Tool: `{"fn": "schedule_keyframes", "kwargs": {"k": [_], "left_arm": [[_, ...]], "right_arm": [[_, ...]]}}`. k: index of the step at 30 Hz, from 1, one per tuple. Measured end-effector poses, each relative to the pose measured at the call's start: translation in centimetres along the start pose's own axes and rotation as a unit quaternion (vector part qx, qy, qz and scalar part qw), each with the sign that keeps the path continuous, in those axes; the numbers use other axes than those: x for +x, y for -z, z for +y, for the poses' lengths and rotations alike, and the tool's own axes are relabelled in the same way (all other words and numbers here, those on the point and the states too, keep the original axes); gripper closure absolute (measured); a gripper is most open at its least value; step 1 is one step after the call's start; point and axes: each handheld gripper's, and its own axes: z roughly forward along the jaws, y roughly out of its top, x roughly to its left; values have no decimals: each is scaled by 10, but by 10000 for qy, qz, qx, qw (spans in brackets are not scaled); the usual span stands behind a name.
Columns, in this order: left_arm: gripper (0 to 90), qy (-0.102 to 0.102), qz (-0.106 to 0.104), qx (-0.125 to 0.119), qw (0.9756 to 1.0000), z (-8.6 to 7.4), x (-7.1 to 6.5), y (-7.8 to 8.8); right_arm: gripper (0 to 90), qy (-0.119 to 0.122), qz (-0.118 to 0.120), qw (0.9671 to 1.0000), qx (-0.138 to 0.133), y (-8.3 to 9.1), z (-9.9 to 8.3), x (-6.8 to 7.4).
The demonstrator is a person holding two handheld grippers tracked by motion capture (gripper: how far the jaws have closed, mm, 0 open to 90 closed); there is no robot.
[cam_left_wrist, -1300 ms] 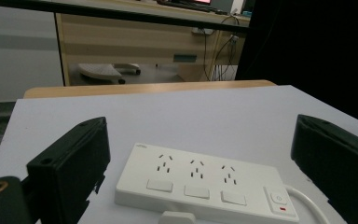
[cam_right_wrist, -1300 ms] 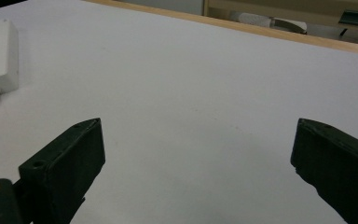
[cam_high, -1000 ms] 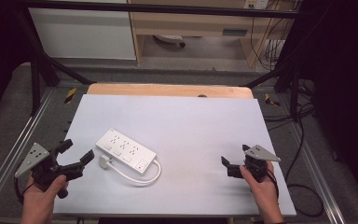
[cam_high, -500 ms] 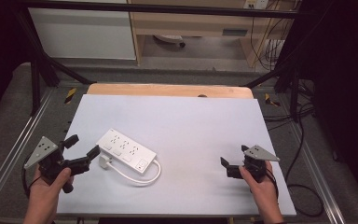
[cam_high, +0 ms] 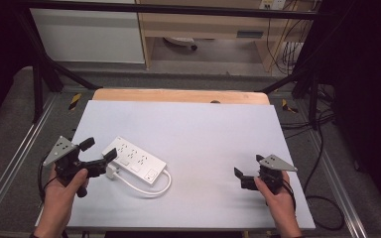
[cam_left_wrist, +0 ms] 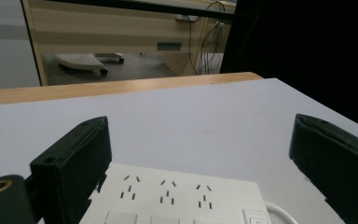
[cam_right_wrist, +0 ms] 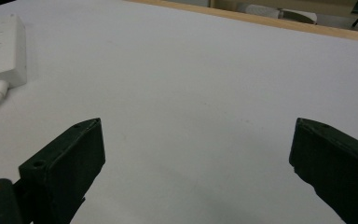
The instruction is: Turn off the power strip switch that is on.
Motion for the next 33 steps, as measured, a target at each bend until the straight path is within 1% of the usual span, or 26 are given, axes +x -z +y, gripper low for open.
{"fn": "schedule_keyframes", "kwargs": {"k": [4, 6, 8, 18, 22, 25, 30, 33], "left_arm": [[64, -39, -4, 100, 9999, -4, -4, -6], [66, -92, -14, 138, 9999, -5, -6, -8], [66, -103, -25, 148, 9998, -6, -7, -10], [72, -133, -42, 256, 9996, -13, -9, -19], [80, -91, -18, 250, 9996, -18, -13, -22], [88, -121, -39, 279, 9995, -22, -16, -24], [92, -111, -64, 312, 9994, -25, -17, -28], [97, -145, -72, 335, 9993, -27, -17, -30]], "right_arm": [[38, 4, 17, 10000, 11, -1, 0, 1], [38, 25, 18, 10000, 19, -1, 0, 1], [37, 26, 22, 10000, 24, -1, 0, 1], [38, 26, 31, 10000, 75, -3, 0, 1], [39, 28, 38, 9999, 91, -3, 0, 1], [39, 11, 64, 9999, 126, -4, 0, 1], [38, 13, 75, 9999, 140, -4, 0, 1], [38, 8, 62, 9999, 143, -5, 0, 0]]}}
